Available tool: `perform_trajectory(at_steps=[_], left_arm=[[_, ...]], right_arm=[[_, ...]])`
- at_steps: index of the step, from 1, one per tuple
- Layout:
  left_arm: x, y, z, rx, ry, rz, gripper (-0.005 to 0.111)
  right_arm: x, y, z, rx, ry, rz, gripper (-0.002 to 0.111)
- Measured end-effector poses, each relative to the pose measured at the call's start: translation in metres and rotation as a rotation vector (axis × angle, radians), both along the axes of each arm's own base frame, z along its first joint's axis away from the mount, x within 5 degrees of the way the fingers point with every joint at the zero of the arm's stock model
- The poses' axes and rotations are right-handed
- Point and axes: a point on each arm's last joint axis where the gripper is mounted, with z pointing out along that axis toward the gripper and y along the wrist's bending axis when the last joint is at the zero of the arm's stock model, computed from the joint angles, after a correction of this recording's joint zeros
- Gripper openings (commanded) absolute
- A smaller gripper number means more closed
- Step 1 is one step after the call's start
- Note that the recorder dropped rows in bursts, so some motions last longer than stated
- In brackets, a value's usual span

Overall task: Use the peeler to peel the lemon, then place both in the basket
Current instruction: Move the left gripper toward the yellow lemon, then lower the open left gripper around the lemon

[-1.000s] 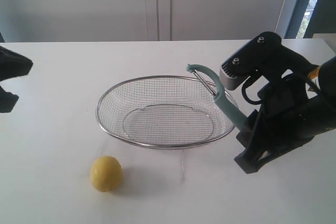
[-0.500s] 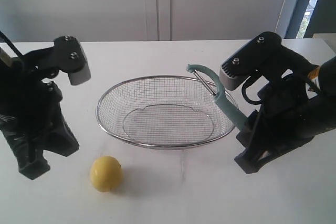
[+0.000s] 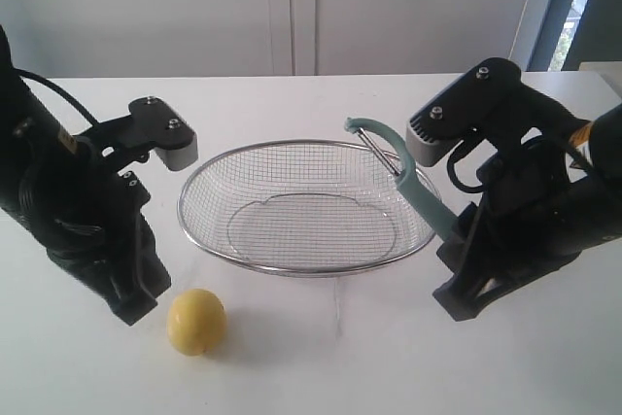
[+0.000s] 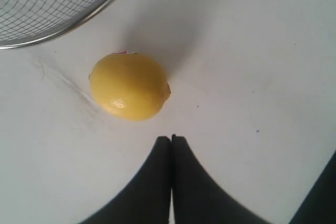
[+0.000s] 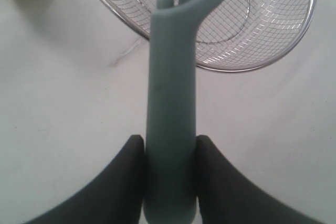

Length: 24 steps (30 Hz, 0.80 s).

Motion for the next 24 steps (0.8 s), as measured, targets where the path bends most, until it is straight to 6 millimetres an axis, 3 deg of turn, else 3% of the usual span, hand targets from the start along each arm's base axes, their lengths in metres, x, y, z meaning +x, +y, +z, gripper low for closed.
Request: perform_trajectory(at_steps=[7,13,19,24], left_arm=[[0.002,-0.001,0.000,-0.013,-0.007,0.041,0.047],[0.000,0.001,-0.005,0.023,-0.077,-0.179,0.074],[-0.006,0.005,-0.020,0.068,-0.131,-0.407,0.079],[-0.010,0.007,-0.033,0.093,-0.242,-0.716,0.079]], right_arm=[[0.000,0.000,0.000,0.000,0.000,0.000,0.000],[0.000,0.000,0.000,0.000,0.000,0.000,0.000],[0.000,0.000,0.000,0.000,0.000,0.000,0.000],[0.000,0.000,0.000,0.000,0.000,0.000,0.000]])
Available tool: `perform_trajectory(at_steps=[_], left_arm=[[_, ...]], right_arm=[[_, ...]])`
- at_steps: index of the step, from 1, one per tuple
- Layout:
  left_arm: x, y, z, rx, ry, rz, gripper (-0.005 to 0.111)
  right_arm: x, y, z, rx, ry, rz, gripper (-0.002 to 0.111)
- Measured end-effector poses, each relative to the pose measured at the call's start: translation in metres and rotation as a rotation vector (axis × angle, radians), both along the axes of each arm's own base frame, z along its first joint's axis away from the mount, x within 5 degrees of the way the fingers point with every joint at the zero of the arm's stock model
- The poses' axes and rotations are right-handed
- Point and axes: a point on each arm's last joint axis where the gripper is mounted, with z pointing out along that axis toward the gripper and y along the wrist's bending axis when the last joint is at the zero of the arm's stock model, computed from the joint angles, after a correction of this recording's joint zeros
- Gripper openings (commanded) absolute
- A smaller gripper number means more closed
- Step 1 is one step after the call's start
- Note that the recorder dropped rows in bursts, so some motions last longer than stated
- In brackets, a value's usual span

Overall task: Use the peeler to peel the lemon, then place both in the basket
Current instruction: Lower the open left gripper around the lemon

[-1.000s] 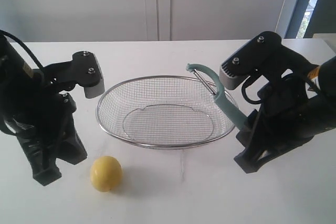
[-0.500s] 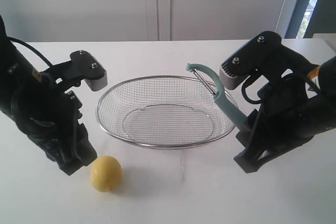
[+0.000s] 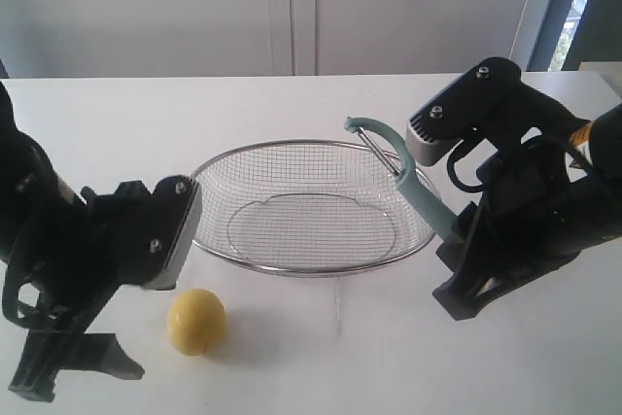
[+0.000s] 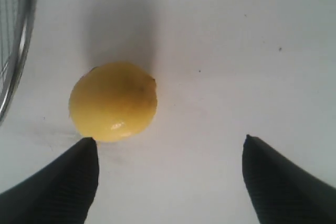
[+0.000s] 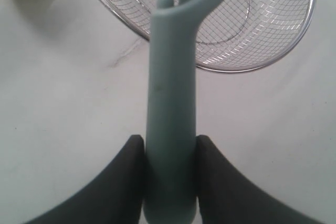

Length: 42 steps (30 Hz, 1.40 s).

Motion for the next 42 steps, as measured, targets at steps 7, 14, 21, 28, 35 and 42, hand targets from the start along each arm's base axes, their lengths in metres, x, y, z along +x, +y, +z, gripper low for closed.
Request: perform_trajectory(at_steps=[7,14,21,28,35,42], left_arm=[[-0.001,0.000,-0.015,-0.002,-0.181,-0.335,0.078],[0.004,-0.002,-0.014,0.019,-0.341,-0.564,0.078],[0.005,-0.004,-0.013,-0.003,-0.372,-0.579,0.078],[0.009,-0.005,-0.011,-0.010,-0.419,-0.553,0.078],[0.013,-0.010,-0.022,0.000,-0.390,-0.557,0.078],[0.008,-0.019,-0.028,-0.001,-0.370,-0.596,0.078]], right_arm=[[0.000,0.000,0.000,0.001,-0.002,0.000,0.000],[0.000,0.000,0.000,0.001,-0.002,0.000,0.000],[0.000,0.000,0.000,0.001,-0.002,0.000,0.000],[0.000,0.000,0.000,0.001,-0.002,0.000,0.000],[0.000,0.000,0.000,0.001,-0.002,0.000,0.000],[0.000,0.000,0.000,0.001,-0.002,0.000,0.000]])
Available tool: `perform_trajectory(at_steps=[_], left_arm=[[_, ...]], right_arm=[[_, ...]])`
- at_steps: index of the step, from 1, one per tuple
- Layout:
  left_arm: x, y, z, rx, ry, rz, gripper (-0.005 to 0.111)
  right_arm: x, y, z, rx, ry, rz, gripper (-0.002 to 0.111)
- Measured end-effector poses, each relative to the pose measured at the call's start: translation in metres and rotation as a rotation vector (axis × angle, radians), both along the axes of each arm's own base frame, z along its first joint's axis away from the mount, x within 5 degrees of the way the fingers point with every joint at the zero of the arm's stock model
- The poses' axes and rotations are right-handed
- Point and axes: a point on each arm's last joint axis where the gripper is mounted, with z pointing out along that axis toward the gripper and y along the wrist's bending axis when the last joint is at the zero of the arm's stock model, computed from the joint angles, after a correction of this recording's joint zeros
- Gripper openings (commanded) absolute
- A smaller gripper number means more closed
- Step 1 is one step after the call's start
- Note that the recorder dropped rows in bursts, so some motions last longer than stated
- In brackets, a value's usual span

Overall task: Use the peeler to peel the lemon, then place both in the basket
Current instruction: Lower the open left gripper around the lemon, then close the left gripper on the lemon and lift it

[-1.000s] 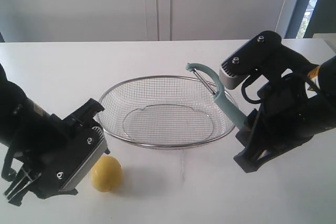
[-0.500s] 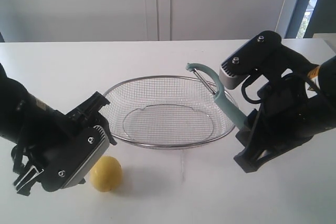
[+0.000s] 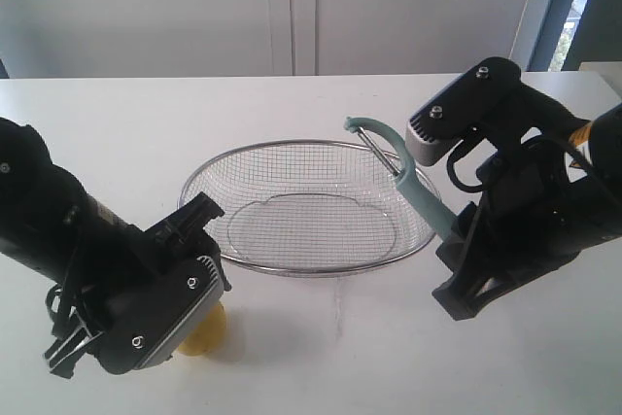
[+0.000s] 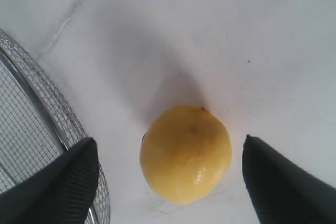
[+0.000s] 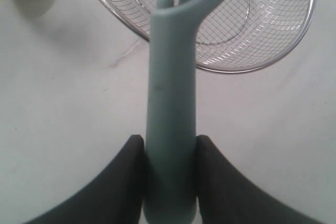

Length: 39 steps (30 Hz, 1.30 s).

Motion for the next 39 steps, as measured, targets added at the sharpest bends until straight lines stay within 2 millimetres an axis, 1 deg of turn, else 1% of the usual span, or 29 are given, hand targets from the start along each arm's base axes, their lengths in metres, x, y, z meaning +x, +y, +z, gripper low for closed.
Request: perform_trajectory(at_steps=[8,10,15,18,22,26,30,32,33,34,35,37,39], left_arm=[[-0.002,-0.006,0.003,-0.093,0.078,0.093,0.078],[-0.003,-0.007,0.003,-0.136,0.144,0.200,0.078],[-0.005,-0.008,0.009,-0.236,0.325,0.533,0.078],[-0.006,-0.007,0.013,-0.276,0.393,0.665,0.078],[-0.009,-0.005,0.022,-0.326,0.453,0.782,0.078],[-0.013,0.003,0.031,-0.337,0.446,0.868,0.078],[-0.011,0.013,0.031,-0.307,0.440,1.058,0.078],[-0.009,0.018,0.029,-0.283,0.435,1.131,0.082],[-0.008,0.019,0.028,-0.279,0.436,1.147,0.089],[-0.006,0.019,0.024,-0.264,0.437,1.164,0.091],[-0.006,0.019,0.022,-0.257,0.441,1.170,0.097],[-0.002,0.017,0.015,-0.237,0.443,1.180,0.100],[0.003,0.013,0.007,-0.235,0.441,1.189,0.100]], right_arm=[[0.000,0.000,0.000,0.000,0.000,0.000,0.000],[0.000,0.000,0.000,0.000,0.000,0.000,0.000],[0.000,0.000,0.000,0.000,0.000,0.000,0.000],[0.000,0.000,0.000,-0.001,0.002,0.000,0.000],[0.000,0.000,0.000,-0.001,0.002,0.000,0.000],[0.000,0.000,0.000,-0.001,0.002,0.000,0.000],[0.000,0.000,0.000,-0.001,0.002,0.000,0.000],[0.000,0.000,0.000,-0.001,0.002,0.000,0.000],[0.000,0.000,0.000,-0.001,0.002,0.000,0.000],[0.000,0.000,0.000,-0.001,0.002,0.000,0.000],[0.000,0.000,0.000,-0.001,0.002,0.000,0.000],[0.000,0.000,0.000,-0.002,0.003,0.000,0.000],[0.000,0.000,0.000,-0.002,0.003,0.000,0.000]])
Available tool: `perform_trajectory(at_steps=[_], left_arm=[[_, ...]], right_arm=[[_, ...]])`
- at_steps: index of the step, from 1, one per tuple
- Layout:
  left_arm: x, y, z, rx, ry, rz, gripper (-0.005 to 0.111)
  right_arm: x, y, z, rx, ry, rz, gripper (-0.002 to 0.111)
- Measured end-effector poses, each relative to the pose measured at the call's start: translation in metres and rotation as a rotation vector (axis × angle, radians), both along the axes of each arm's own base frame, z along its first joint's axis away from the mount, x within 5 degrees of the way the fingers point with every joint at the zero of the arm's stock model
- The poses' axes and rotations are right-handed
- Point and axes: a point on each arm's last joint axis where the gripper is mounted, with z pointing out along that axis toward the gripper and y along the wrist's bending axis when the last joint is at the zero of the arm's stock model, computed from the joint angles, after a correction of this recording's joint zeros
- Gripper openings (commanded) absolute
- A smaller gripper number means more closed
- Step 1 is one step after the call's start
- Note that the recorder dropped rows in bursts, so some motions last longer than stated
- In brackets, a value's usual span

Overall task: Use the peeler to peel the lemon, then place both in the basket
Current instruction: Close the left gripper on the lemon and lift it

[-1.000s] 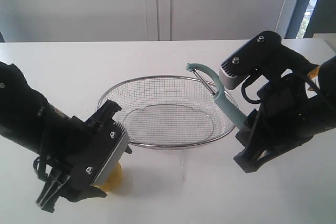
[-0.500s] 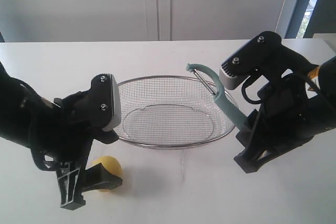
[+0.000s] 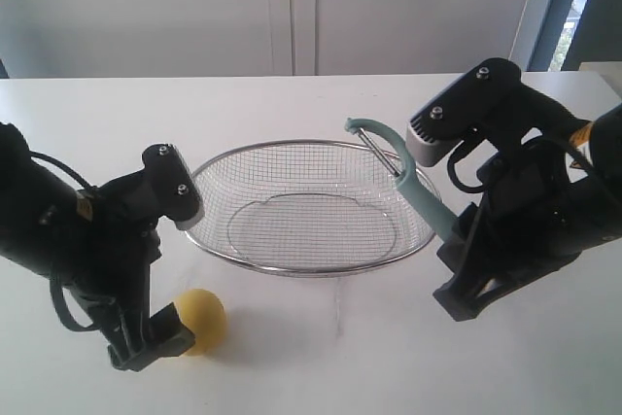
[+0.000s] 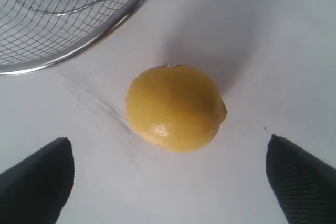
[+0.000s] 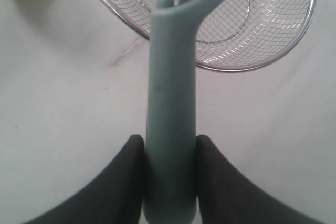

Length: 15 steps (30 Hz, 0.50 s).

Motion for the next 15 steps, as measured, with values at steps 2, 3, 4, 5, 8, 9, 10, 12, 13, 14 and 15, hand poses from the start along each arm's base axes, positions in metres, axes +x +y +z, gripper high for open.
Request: perform_trajectory(at_steps=[2,3,4,5,8,9,10,12,13,14,15], left_arm=[[0.005,-0.003,-0.005,-0.005,-0.014,0.007,0.100],[0.007,-0.004,-0.008,-0.007,-0.017,0.011,0.100],[0.008,-0.005,-0.010,-0.008,-0.015,0.016,0.100],[0.010,-0.006,-0.013,-0.007,-0.012,0.019,0.100],[0.013,-0.009,-0.021,-0.018,0.013,0.043,0.100],[0.013,-0.010,-0.023,-0.021,0.021,0.050,0.100],[0.014,-0.011,-0.025,-0.021,0.029,0.054,0.100],[0.014,-0.012,-0.029,-0.019,0.043,0.060,0.100],[0.015,-0.012,-0.031,-0.016,0.048,0.061,0.100],[0.015,-0.012,-0.032,-0.015,0.053,0.063,0.100],[0.015,-0.013,-0.033,-0.014,0.054,0.064,0.100]], right_arm=[[0.000,0.000,0.000,0.000,0.000,0.000,0.000],[0.000,0.000,0.000,0.000,0.000,0.000,0.000],[0.000,0.000,0.000,0.000,0.000,0.000,0.000],[0.000,0.000,0.000,0.000,0.000,0.000,0.000],[0.000,0.000,0.000,0.000,0.000,0.000,0.000],[0.000,0.000,0.000,0.000,0.000,0.000,0.000],[0.000,0.000,0.000,0.000,0.000,0.000,0.000],[0.000,0.000,0.000,0.000,0.000,0.000,0.000],[0.000,0.000,0.000,0.000,0.000,0.000,0.000],[0.000,0.000,0.000,0.000,0.000,0.000,0.000],[0.000,0.000,0.000,0.000,0.000,0.000,0.000]])
